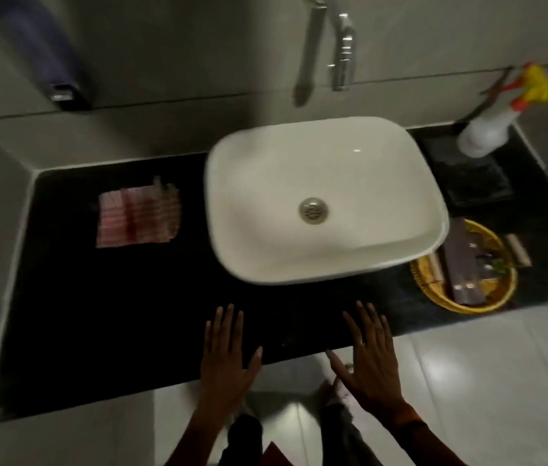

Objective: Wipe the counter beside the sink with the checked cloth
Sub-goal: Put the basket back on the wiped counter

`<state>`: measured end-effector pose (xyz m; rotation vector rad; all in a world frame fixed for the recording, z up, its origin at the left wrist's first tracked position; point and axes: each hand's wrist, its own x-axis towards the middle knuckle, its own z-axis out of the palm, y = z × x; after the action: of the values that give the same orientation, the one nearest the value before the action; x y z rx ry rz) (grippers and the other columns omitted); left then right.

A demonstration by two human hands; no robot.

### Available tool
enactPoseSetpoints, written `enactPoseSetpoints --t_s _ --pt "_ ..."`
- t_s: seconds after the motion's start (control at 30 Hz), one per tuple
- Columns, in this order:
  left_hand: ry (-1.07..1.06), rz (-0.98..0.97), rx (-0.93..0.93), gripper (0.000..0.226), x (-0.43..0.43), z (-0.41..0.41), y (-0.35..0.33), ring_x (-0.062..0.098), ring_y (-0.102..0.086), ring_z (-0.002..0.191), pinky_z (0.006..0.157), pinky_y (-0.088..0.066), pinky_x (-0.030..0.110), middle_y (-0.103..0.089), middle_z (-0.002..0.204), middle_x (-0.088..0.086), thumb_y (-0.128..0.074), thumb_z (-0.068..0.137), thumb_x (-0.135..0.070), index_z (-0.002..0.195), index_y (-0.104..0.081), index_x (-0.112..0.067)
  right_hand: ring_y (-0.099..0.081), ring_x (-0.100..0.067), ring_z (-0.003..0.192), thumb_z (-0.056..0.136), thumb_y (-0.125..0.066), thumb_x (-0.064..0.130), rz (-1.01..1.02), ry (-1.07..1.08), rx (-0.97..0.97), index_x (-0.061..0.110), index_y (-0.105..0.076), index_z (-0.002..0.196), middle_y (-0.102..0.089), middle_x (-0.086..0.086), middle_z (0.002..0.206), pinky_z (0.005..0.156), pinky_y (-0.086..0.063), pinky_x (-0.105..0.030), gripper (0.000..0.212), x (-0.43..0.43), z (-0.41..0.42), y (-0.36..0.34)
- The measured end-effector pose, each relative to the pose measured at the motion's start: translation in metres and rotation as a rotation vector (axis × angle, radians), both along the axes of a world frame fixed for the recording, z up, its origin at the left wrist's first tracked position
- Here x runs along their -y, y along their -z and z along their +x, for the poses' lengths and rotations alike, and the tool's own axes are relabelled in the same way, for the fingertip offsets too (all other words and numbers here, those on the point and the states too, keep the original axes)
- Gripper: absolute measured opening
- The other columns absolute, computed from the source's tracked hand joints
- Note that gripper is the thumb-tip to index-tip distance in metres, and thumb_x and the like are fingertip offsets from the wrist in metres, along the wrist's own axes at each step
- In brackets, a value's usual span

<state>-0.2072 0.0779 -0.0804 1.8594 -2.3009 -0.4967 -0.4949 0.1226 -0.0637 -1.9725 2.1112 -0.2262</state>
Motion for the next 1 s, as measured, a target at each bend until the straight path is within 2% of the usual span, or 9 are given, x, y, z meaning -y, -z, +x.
enactPoseSetpoints --t_s 0.1,0.27,0.33,0.47,0.53,0.63,0.7,0.83,1.0 --pt "0.088 -0.002 -0.050 0.077 -0.004 -0.113 -0.009 0.032 -0.027 0.151 0.121 -0.025 0.049 -0.030 0.162 0.013 -0.048 0.090 -0.055 0.151 -0.038 -0.008 -0.015 -0.030 0.158 0.092 -0.053 0.064 -0.108 0.041 0.026 0.018 -0.031 0.157 -0.022 -0.012 0.168 0.126 -0.020 -0.055 0.082 0.013 -0.071 -0.012" --pt "0.182 -0.027 -0.191 0.073 0.016 -0.276 -0.037 0.025 -0.026 0.152 0.121 -0.034 0.044 -0.030 0.163 0.009 -0.047 0.094 -0.052 0.152 -0.035 -0.010 -0.014 -0.029 0.158 0.093 -0.054 0.060 -0.249 0.137 0.053 0.018 -0.032 0.156 -0.022 -0.011 0.168 0.128 -0.013 -0.052 0.079 0.046 -0.185 -0.032" --pt "0.170 -0.013 -0.235 0.073 0.030 -0.324 -0.048 0.022 -0.027 0.152 0.122 -0.034 0.040 -0.027 0.164 0.008 -0.043 0.096 -0.054 0.154 -0.030 -0.012 -0.014 -0.029 0.157 0.093 -0.054 0.059 -0.267 0.188 0.061 0.017 -0.035 0.154 -0.025 -0.012 0.167 0.127 -0.015 -0.053 0.077 0.063 -0.224 -0.037" --pt "0.049 0.043 -0.242 0.077 0.060 -0.388 -0.062 0.025 -0.041 0.145 0.116 -0.040 0.033 -0.033 0.161 0.013 -0.043 0.097 -0.054 0.157 -0.018 -0.012 -0.019 -0.032 0.155 0.094 -0.053 0.055 -0.213 0.372 0.106 0.014 -0.037 0.151 -0.030 -0.016 0.164 0.128 -0.016 -0.052 0.072 0.098 -0.282 -0.041" --pt "-0.029 0.095 -0.242 0.073 0.072 -0.405 -0.064 0.028 -0.049 0.139 0.111 -0.045 0.034 -0.038 0.158 0.015 -0.045 0.100 -0.044 0.158 -0.014 -0.013 -0.023 -0.033 0.154 0.098 -0.055 0.048 -0.167 0.460 0.190 0.011 -0.036 0.151 -0.033 -0.017 0.162 0.125 -0.023 -0.055 0.067 0.106 -0.300 -0.041" --pt "-0.094 0.150 -0.277 0.069 0.085 -0.413 -0.065 0.032 -0.056 0.130 0.105 -0.050 0.039 -0.046 0.152 0.017 -0.052 0.099 -0.025 0.157 -0.016 -0.015 -0.040 -0.035 0.145 0.102 -0.053 0.031 -0.109 0.548 0.341 0.014 -0.035 0.152 -0.043 -0.018 0.155 0.116 -0.039 -0.058 0.056 0.111 -0.314 -0.042" --pt "-0.135 0.205 -0.322 0.071 0.088 -0.413 -0.067 0.033 -0.061 0.123 0.101 -0.055 0.042 -0.054 0.145 0.017 -0.054 0.097 -0.019 0.157 -0.016 -0.019 -0.049 -0.036 0.137 0.099 -0.055 0.014 -0.062 0.544 0.348 0.014 -0.033 0.154 -0.046 -0.018 0.151 0.111 -0.046 -0.055 0.059 0.112 -0.317 -0.044" --pt "-0.177 0.272 -0.420 0.075 0.080 -0.402 -0.074 0.032 -0.070 0.103 0.090 -0.060 0.043 -0.066 0.125 0.018 -0.055 0.093 -0.010 0.157 -0.019 -0.024 -0.054 -0.037 0.133 0.092 -0.061 -0.002 0.021 0.540 0.370 0.008 -0.032 0.154 -0.048 -0.019 0.152 0.110 -0.046 -0.053 0.070 0.099 -0.313 -0.052" --pt "-0.216 0.297 -0.521 0.063 0.041 -0.348 -0.080 0.025 -0.071 0.102 0.094 -0.058 0.036 -0.071 0.115 0.012 -0.054 0.093 -0.009 0.151 -0.037 -0.028 -0.056 -0.037 0.134 0.095 -0.059 -0.002 -0.053 0.490 0.397 0.000 -0.041 0.149 -0.055 -0.023 0.146 0.111 -0.047 -0.049 0.056 0.049 -0.263 -0.067"
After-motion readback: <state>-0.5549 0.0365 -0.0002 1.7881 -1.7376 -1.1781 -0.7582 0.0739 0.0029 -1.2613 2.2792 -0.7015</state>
